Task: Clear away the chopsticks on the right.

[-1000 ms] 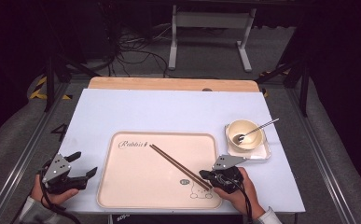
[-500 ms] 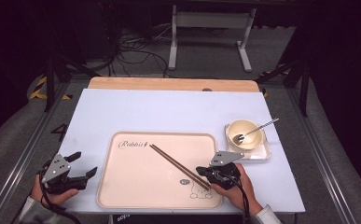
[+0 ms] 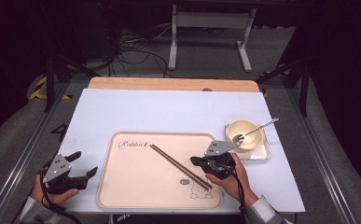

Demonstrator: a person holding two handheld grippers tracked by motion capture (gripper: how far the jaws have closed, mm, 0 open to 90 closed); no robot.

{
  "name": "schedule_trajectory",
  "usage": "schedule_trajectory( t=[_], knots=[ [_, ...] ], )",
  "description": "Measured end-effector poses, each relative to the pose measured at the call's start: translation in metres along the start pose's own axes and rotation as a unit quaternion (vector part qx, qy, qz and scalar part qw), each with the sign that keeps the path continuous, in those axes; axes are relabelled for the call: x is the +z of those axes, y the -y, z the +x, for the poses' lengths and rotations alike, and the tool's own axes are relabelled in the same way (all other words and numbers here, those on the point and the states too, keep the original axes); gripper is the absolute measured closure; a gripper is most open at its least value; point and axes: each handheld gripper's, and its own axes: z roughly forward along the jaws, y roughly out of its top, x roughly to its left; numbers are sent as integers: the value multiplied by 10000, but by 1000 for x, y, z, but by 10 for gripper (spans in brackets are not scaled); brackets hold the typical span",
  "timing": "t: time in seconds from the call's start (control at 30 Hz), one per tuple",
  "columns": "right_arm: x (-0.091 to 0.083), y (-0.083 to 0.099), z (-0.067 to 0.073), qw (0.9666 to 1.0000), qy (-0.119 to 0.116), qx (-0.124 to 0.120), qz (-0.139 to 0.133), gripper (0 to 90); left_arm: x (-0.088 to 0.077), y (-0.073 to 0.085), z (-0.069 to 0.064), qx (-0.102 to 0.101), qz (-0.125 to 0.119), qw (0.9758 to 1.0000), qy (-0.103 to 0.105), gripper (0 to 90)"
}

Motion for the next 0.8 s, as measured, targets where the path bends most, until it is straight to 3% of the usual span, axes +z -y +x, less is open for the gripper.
schedule_trajectory(
  t=[0.23, 0.4, 0.6, 0.8],
  knots=[
    [22, -22, 2, 9997, -111, -184, 84, 900, 0, 0, 0, 3, -38, 10000, 47, 188],
    [53, -33, 4, 9987, -295, -234, 336, 900, 0, 0, 0, 4, -30, 9999, 113, 177],
    [81, -39, 5, 9973, -458, -293, 491, 900, 2, 1, 0, 8, 31, 9999, 160, 177],
    [96, -42, 0, 9963, -480, -258, 659, 900, 3, 1, 0, 8, 48, 9998, 168, 178]
  ],
)
